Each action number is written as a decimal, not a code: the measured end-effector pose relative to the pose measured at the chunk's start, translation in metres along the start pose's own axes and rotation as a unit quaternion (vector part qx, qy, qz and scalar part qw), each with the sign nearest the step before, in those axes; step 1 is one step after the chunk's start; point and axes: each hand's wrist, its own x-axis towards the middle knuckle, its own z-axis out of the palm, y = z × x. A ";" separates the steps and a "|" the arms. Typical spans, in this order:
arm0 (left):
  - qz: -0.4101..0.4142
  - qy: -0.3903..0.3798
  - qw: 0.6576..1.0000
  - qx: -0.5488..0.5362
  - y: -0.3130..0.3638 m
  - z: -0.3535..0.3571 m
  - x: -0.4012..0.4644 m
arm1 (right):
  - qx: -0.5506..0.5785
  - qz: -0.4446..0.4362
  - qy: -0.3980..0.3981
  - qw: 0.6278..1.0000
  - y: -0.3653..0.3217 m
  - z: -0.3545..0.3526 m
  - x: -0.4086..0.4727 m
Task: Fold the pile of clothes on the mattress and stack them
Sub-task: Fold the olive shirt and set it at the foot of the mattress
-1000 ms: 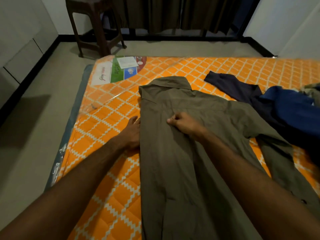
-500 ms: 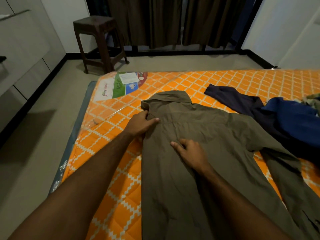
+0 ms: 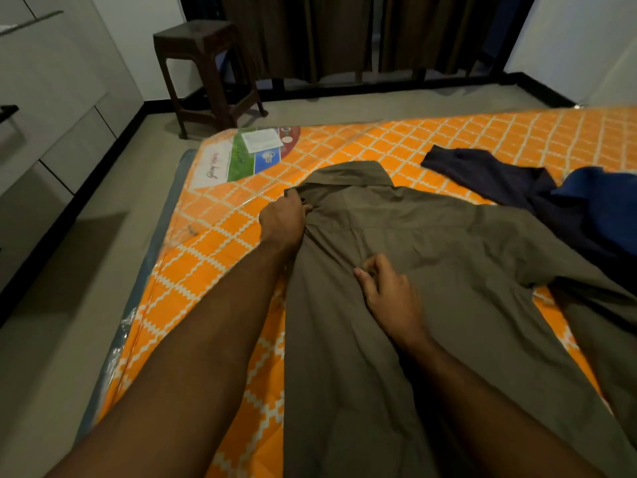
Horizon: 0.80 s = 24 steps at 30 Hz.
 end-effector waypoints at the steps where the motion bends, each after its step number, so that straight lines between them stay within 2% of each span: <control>1: 0.004 0.009 1.000 0.014 0.000 0.002 -0.001 | 0.003 0.001 0.009 1.000 0.001 0.001 0.000; 5: -0.009 0.041 0.999 -0.034 -0.006 0.008 -0.007 | 0.082 0.053 -0.011 0.995 0.003 0.001 0.007; 9: -0.047 0.048 0.978 -0.198 -0.015 -0.005 -0.012 | 0.145 0.095 -0.025 0.984 0.007 0.000 0.020; 11: -0.013 0.090 0.986 -0.141 -0.017 -0.019 -0.027 | 0.154 0.092 -0.032 0.983 0.006 0.000 0.023; 13: 0.083 0.141 0.986 -0.013 -0.012 -0.034 -0.055 | 0.154 0.092 -0.049 0.983 0.005 -0.004 0.026; 14: 0.149 0.142 0.978 0.020 -0.008 -0.037 -0.072 | 0.152 0.091 -0.062 0.982 0.005 -0.007 0.029; 16: 0.267 0.083 0.959 0.048 -0.001 -0.034 -0.106 | 0.152 0.099 -0.073 0.981 0.006 -0.016 0.038; 17: 0.291 0.022 0.955 0.049 0.000 -0.027 -0.117 | 0.158 0.102 -0.058 0.980 0.005 -0.021 0.039; 19: 0.271 -0.076 0.959 0.047 -0.002 -0.013 -0.129 | 0.133 0.061 0.019 0.989 -0.002 -0.032 0.029; 20: 0.255 -0.088 0.962 0.047 -0.003 -0.006 -0.131 | 0.100 0.004 0.050 0.994 -0.009 -0.036 0.017; 21: 0.244 -0.091 0.965 0.041 -0.004 -0.002 -0.133 | 0.066 -0.061 0.047 0.995 -0.016 -0.038 -0.001; 22: 0.234 -0.093 0.967 0.038 -0.004 -0.002 -0.136 | 0.046 -0.117 0.004 0.992 -0.024 -0.037 -0.025; 24: 0.215 -0.128 0.967 0.049 -0.003 -0.003 -0.137 | -0.042 -0.163 -0.123 0.978 -0.034 -0.029 -0.072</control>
